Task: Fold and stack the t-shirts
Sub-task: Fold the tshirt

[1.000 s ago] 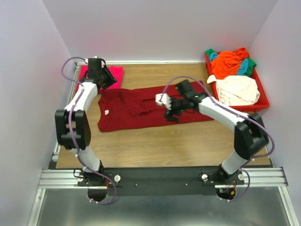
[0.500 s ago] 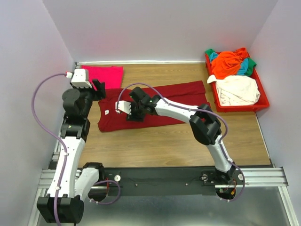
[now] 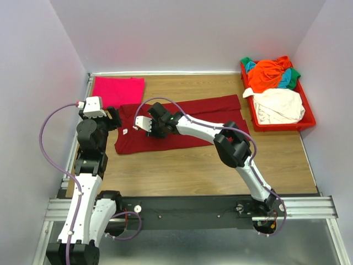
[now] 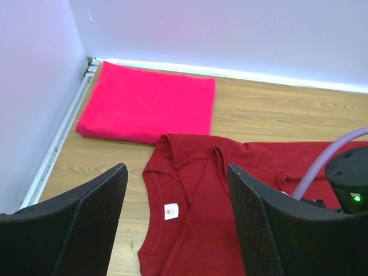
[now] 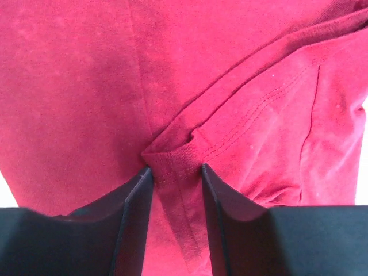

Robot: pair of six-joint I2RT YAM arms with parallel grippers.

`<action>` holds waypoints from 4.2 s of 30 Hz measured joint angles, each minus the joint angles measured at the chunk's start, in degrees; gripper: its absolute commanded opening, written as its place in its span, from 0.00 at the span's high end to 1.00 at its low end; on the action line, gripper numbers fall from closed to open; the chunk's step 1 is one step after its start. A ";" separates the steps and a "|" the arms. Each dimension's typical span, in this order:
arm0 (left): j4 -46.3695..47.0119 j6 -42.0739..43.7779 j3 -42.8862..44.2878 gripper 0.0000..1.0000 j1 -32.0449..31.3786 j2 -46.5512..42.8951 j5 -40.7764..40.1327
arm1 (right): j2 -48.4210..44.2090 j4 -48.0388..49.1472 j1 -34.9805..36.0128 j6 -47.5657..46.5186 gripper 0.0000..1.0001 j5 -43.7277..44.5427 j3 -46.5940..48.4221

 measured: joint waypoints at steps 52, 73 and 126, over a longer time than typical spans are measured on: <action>1.68 -3.19 0.13 0.20 0.00 7.52 10.36 | -41.38 -1.99 -22.45 -7.52 0.01 -24.46 -38.01; 2.71 -33.83 -16.79 0.23 0.00 2.95 20.52 | -42.16 -4.46 -23.39 -16.72 0.33 -2.21 -54.31; -7.23 -27.74 -2.51 0.25 0.00 -3.91 14.58 | -57.02 -15.10 -6.10 -16.33 0.97 -17.88 -64.83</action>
